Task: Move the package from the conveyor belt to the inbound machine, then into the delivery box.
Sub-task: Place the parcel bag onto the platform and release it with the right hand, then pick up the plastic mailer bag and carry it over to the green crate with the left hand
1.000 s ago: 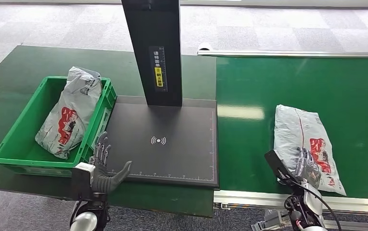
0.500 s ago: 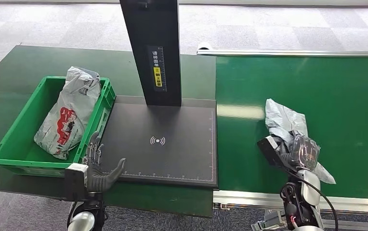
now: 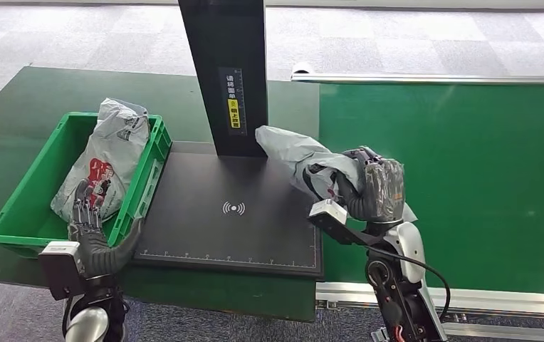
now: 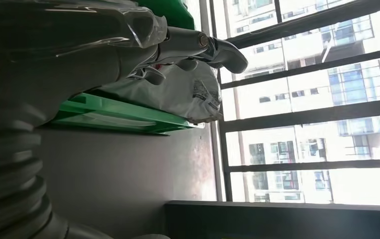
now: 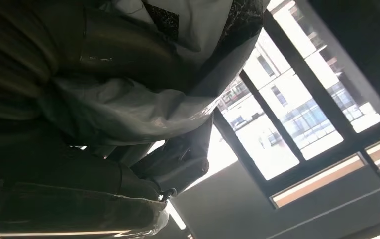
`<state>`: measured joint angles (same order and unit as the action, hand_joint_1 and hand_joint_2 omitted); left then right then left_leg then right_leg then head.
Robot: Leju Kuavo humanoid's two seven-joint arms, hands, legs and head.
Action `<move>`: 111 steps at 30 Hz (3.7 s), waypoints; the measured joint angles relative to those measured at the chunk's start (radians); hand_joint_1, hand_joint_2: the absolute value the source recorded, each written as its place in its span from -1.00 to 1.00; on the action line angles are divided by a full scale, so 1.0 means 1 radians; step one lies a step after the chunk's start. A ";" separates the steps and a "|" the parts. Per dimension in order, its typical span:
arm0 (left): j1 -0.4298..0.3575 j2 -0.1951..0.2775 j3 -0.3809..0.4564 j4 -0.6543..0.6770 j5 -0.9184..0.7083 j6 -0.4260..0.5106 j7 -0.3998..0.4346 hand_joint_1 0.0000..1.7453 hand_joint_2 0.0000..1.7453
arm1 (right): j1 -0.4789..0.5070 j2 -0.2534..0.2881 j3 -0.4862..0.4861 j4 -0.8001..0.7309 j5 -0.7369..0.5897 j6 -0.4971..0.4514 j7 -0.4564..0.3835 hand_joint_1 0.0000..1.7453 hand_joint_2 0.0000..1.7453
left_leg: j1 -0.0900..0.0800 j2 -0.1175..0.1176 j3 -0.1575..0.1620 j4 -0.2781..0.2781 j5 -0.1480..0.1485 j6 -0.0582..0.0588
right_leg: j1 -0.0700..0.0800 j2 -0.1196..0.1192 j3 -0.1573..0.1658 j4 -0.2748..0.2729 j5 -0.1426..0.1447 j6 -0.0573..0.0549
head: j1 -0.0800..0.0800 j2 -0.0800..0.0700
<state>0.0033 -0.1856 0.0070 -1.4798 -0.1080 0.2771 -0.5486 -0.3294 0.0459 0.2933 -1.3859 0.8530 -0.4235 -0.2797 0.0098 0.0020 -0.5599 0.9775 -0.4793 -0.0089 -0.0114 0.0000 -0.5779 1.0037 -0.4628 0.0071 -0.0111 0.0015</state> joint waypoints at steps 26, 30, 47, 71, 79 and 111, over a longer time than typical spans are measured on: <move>-0.004 -0.010 -0.025 0.007 -0.195 -0.051 0.057 -1.00 1.00 | -0.080 0.123 0.199 0.350 -0.715 0.530 -0.174 -1.00 1.00 | 0.000 0.000 0.000 0.000 0.000 0.000 | 0.001 0.000 -0.001 0.000 0.000 0.000 | 0.000 0.000; 0.003 -0.011 -0.054 0.028 -0.223 -0.075 0.060 -1.00 1.00 | 0.008 0.088 0.172 0.131 -0.940 0.597 -0.191 -1.00 1.00 | 0.000 0.000 0.000 0.000 -0.001 0.000 | 0.000 0.000 -0.001 0.000 0.000 0.000 | 0.000 0.000; -0.031 -0.041 -0.184 0.227 -0.556 0.000 0.224 -1.00 1.00 | 0.189 0.014 -0.149 -0.179 -0.971 0.502 -0.187 -1.00 1.00 | -0.001 0.000 0.001 0.000 -0.001 0.000 | -0.001 0.000 0.000 -0.001 0.000 0.000 | 0.000 0.000; -0.322 -0.116 -0.406 0.845 -0.799 0.377 0.266 1.00 1.00 | 0.281 0.066 -0.164 -0.108 -0.930 0.464 -0.188 -1.00 1.00 | -0.001 -0.001 0.007 0.000 0.000 0.001 | -0.001 -0.001 0.006 -0.001 0.000 0.001 | 0.000 0.000; -0.262 -0.104 -0.348 0.634 -0.658 0.416 0.150 1.00 1.00 | 0.262 0.066 -0.163 -0.080 -0.932 0.442 -0.195 -1.00 1.00 | -0.001 -0.001 0.003 0.000 0.000 0.001 | -0.001 -0.001 0.002 0.000 0.000 0.001 | 0.000 0.000; -0.509 0.017 0.343 0.118 -1.014 0.419 0.116 1.00 1.00 | 0.271 0.098 -0.183 -0.079 -0.903 0.408 -0.183 -1.00 1.00 | 0.000 0.001 0.002 0.000 0.001 0.000 | 0.000 0.000 0.001 0.000 0.001 0.000 | 0.000 0.000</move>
<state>-0.5055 -0.1686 0.3503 -1.3619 -1.1223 0.6958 -0.4323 -0.0585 0.1437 0.1106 -1.4654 -0.0499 -0.0152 -0.4631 0.0099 0.0033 -0.5578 0.9775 -0.4785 -0.0089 -0.0113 0.0004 -0.5773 1.0038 -0.4623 0.0071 -0.0112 0.0015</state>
